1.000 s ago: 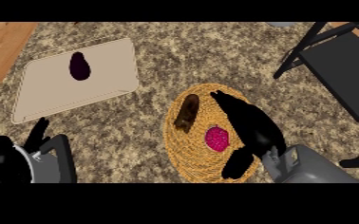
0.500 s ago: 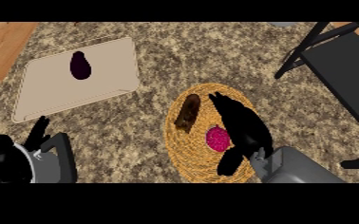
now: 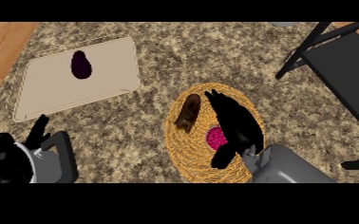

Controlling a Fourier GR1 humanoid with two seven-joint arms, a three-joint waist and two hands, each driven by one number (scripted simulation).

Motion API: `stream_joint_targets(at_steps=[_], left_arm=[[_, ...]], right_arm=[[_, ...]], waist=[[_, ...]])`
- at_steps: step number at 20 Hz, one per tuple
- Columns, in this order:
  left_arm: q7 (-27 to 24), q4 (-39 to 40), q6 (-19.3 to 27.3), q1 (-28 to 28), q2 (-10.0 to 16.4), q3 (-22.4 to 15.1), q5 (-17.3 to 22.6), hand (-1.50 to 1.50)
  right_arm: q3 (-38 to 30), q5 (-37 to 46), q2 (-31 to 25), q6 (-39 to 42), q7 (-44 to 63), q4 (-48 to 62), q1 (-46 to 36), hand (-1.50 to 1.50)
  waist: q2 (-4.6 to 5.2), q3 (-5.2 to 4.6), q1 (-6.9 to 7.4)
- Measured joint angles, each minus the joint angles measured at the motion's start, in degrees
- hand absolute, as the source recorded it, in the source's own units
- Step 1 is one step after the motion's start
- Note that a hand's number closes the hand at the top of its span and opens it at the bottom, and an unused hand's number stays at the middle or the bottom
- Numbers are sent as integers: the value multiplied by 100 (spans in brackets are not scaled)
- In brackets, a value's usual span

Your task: Pick the cupcake from the placemat and place it in the tiered shelf

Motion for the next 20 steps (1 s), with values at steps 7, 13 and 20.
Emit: stream_joint_targets(at_steps=[7, 13, 20], left_arm=[[-34, 19, 14, -24, -11, -4, -15, 0], [-31, 27, -30, -87, 13, -28, -6, 0], [-58, 5, -9, 39, 49, 36, 52, 0]], right_arm=[[133, 141, 184, -109, -450, 406, 114, 150], [519, 141, 299, 360, -983, 790, 6, 150], [-2, 99, 562, -146, -902, 1149, 71, 150]], waist=[[4, -2, 10], [12, -18, 61], [-4, -15, -55]])
